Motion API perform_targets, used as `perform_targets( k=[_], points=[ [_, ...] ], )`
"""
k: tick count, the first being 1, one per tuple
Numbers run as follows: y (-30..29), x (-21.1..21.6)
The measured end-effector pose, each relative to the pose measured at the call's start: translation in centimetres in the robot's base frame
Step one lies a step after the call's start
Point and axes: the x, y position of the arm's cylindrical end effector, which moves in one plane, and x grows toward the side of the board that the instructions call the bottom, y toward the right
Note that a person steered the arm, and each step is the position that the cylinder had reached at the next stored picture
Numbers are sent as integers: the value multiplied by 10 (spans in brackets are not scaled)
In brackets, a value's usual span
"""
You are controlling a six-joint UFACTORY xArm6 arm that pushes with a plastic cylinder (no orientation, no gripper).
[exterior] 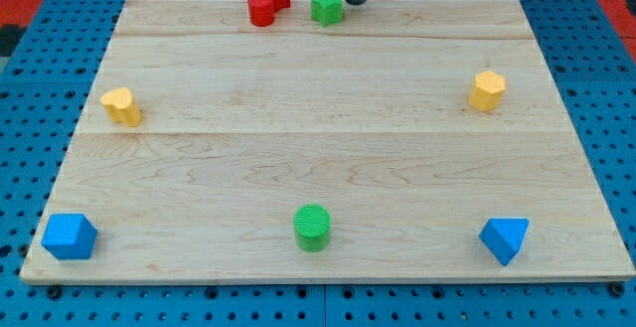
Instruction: Place the green star to the top right diagonal to the yellow heart
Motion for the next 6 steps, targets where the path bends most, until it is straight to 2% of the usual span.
perform_targets(
  k=[1, 2, 4, 5, 6],
  points=[
    [-71, 20],
    [-78, 42],
    [-132, 125],
    [-133, 94],
    [-156, 80]
  ],
)
